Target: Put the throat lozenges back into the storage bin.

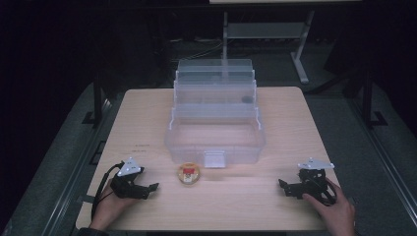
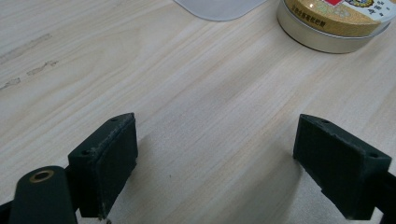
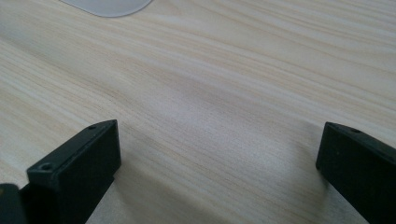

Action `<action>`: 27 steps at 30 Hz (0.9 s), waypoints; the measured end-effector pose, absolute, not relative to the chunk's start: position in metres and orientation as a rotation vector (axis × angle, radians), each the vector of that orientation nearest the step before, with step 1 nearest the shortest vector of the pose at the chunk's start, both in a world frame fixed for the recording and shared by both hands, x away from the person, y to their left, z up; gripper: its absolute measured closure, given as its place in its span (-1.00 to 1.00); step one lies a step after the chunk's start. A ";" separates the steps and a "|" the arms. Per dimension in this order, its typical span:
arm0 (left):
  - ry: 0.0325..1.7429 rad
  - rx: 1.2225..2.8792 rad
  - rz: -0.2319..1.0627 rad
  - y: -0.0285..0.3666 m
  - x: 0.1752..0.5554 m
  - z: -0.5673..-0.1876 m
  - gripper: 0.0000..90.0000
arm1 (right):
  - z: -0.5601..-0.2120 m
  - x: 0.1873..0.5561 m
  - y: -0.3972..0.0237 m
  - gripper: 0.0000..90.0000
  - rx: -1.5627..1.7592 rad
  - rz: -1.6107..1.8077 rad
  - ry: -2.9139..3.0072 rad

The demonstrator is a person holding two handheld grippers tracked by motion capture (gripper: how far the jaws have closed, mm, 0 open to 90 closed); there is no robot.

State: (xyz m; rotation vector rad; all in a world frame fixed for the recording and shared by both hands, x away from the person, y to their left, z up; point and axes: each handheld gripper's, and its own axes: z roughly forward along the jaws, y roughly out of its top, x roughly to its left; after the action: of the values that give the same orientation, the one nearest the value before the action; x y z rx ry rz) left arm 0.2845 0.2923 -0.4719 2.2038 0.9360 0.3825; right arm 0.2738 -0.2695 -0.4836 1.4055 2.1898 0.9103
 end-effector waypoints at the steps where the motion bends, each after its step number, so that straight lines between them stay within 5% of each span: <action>1: 0.942 2.206 0.377 0.292 0.285 -0.471 -0.71 | -0.484 0.274 -0.270 -1.00 1.406 0.910 2.190; 27: 0.901 2.249 0.347 0.282 0.286 -0.454 -0.70 | -0.484 0.274 -0.270 -1.00 1.406 0.910 2.189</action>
State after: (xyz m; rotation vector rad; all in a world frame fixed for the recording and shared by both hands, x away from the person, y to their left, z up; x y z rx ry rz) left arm 0.2857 0.2822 -0.4542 2.2488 0.9014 0.3471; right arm 0.2738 -0.2695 -0.4837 1.4056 2.1895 0.9101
